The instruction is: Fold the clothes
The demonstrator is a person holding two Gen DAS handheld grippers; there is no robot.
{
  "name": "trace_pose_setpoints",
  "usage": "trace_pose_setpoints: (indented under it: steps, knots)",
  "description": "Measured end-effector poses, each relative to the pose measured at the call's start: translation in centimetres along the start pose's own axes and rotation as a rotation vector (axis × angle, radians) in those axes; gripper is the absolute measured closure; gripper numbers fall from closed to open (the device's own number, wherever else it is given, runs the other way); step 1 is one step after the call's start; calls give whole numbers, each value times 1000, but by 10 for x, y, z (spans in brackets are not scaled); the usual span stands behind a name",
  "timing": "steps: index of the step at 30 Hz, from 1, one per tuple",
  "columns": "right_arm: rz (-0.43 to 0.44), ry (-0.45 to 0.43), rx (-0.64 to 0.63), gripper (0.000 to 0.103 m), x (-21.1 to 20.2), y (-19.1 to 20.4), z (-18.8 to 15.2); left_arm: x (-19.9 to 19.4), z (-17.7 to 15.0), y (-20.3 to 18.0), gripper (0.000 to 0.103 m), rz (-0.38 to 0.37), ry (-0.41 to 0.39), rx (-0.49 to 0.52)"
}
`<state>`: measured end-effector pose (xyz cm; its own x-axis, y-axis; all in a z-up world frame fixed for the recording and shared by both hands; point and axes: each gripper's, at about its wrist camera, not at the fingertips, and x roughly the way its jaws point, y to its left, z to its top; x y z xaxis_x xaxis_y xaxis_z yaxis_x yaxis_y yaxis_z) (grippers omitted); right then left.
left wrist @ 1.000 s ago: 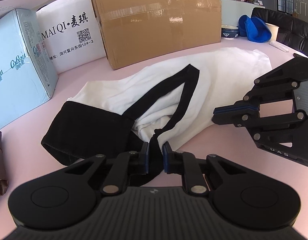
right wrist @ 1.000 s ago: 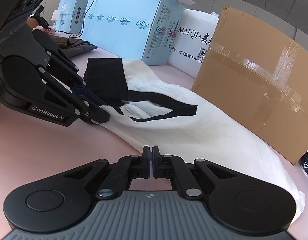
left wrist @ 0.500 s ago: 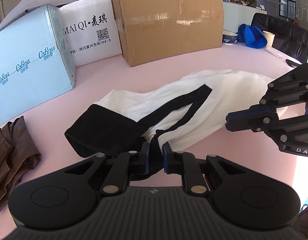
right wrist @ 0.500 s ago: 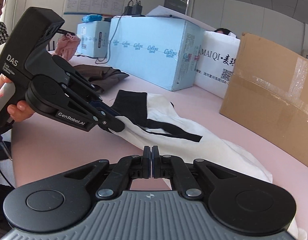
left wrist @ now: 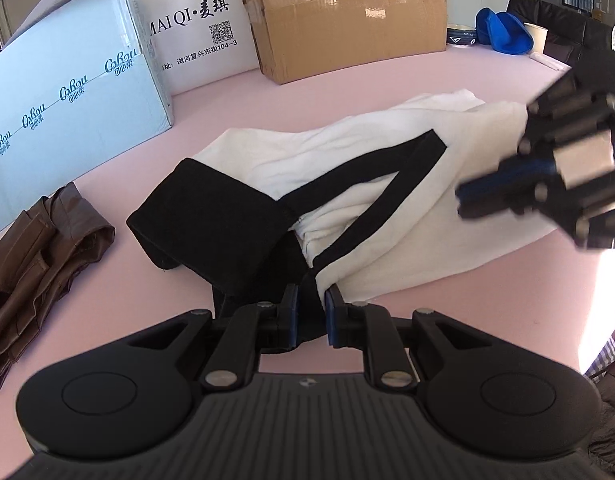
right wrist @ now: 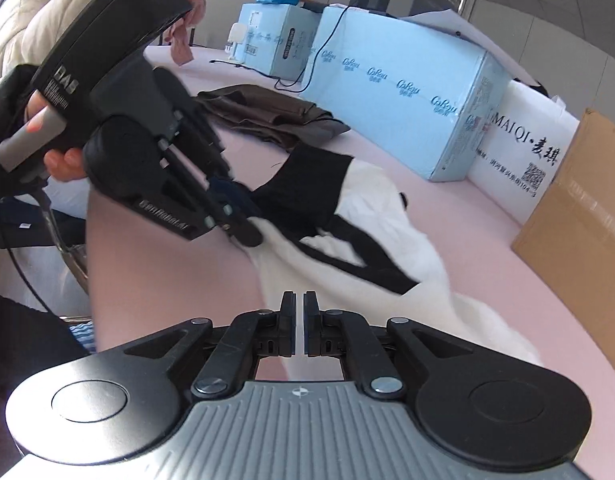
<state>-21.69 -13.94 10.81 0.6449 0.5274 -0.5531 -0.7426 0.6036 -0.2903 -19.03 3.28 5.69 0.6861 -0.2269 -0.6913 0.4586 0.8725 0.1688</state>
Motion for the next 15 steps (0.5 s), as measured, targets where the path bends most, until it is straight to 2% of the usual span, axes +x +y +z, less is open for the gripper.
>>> trace_pose_setpoints:
  steps: [3, 4, 6, 10, 12, 15]
  knots:
    - [-96, -21, 45, 64, -14, -57, 8, 5, -2, 1, 90, -7, 1, -21]
    - [-94, 8, 46, 49, -12, -81, 4, 5, -3, 2, 90, -8, -5, -26]
    - [-159, 54, 46, 49, -2, -111, -4, 4, -4, 2, 90, -10, -13, -41]
    - [-136, 198, 96, 61, 28, -159, -27, 4, -4, 2, 90, -9, -10, -50]
    - [-132, 213, 86, 64, 34, -165, -35, 5, -2, 0, 90, -3, -7, -41]
    - [-46, 196, 116, 64, 36, -172, -45, 6, 0, 0, 89, 0, -3, -37]
